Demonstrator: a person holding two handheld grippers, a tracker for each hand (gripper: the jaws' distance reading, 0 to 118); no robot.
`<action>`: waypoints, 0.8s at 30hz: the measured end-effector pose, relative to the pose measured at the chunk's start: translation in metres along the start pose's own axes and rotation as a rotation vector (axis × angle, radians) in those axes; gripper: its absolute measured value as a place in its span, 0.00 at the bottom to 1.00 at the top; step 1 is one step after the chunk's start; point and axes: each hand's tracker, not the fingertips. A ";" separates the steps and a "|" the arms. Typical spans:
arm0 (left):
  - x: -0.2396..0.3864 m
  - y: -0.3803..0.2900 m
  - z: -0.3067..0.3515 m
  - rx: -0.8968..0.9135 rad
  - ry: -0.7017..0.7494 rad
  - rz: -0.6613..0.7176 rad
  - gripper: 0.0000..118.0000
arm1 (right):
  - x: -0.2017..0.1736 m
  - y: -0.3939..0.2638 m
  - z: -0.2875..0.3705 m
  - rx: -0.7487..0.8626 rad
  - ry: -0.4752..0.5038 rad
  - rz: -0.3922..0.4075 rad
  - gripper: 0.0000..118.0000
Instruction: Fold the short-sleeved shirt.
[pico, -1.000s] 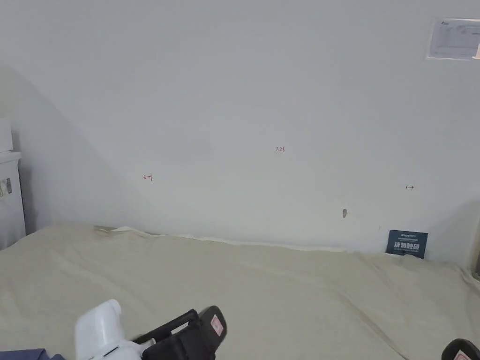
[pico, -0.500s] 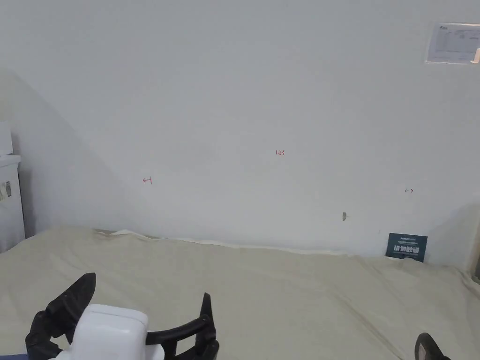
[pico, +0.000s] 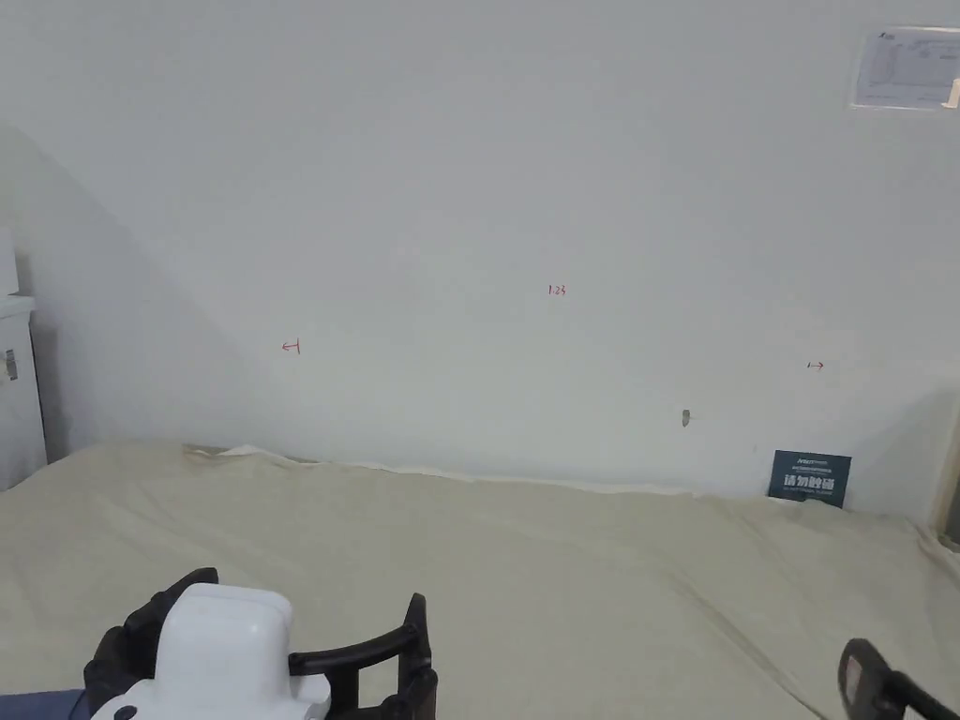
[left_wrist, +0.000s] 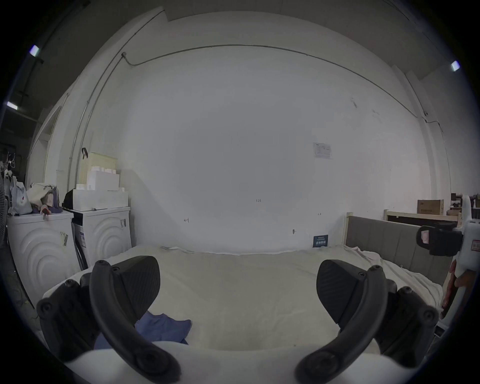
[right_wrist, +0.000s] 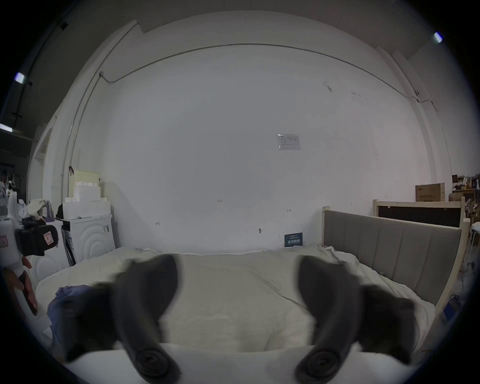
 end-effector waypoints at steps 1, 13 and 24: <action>0.001 0.000 -0.002 -0.024 -0.017 -0.013 1.00 | -0.001 -0.002 -0.002 -0.002 -0.015 0.012 0.52; 0.008 -0.001 -0.017 -0.091 0.018 0.009 0.00 | 0.013 -0.016 -0.019 -0.038 -0.027 -0.017 0.11; 0.001 -0.021 -0.075 -0.381 0.032 0.110 0.00 | 0.020 -0.031 -0.042 -0.172 -0.027 -0.051 0.00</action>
